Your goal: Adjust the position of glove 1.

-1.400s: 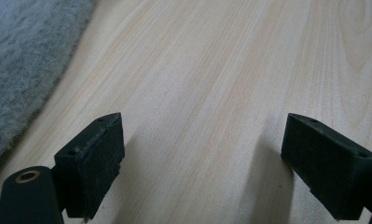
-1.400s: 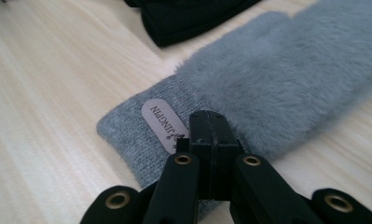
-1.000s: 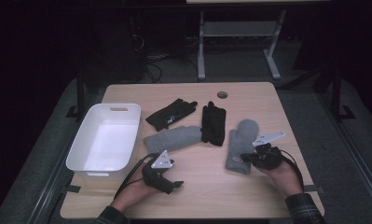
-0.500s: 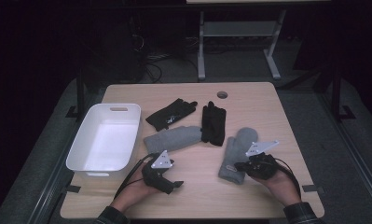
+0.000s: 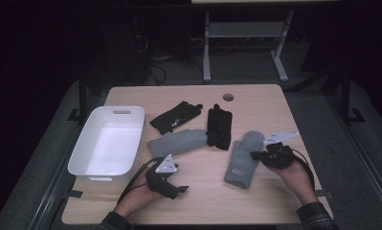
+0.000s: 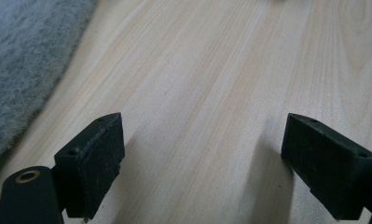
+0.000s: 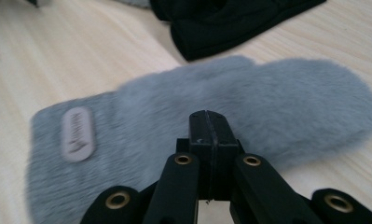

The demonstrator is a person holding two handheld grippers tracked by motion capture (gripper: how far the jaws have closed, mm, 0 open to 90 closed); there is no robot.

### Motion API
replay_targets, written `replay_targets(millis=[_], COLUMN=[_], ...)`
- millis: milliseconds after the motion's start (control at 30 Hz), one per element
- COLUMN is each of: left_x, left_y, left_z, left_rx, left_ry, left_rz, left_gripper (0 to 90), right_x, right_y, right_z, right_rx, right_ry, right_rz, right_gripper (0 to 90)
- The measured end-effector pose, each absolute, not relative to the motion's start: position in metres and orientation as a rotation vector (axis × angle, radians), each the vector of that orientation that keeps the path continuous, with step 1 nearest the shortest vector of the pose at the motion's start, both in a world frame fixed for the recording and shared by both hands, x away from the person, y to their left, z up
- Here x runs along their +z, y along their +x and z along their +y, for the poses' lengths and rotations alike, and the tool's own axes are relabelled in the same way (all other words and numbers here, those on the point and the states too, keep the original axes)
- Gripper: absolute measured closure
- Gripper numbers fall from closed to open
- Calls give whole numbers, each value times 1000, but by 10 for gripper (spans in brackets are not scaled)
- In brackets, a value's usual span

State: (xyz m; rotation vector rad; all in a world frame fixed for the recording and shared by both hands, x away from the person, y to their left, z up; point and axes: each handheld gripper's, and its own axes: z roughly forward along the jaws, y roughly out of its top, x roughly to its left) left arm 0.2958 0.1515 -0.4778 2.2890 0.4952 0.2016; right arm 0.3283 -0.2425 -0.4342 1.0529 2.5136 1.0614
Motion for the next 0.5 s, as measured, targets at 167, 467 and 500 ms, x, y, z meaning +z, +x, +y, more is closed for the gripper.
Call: replay_targets(millis=[167,467,500], left_x=[-478,-478,-478], left_y=[296,296,296], left_z=[151,152,151], left_rx=[202,201,202], left_ry=[2289,2288,2288], left_rz=[495,495,496], left_gripper=[123,123,123], right_x=[-445,-454,-454], right_y=[342,333,330], right_z=[-240,-231,-230], right_rx=[1018,958,960], right_ry=[1077,1049,1050], right_rz=[2556,2632,2637], right_gripper=[900,900,900])
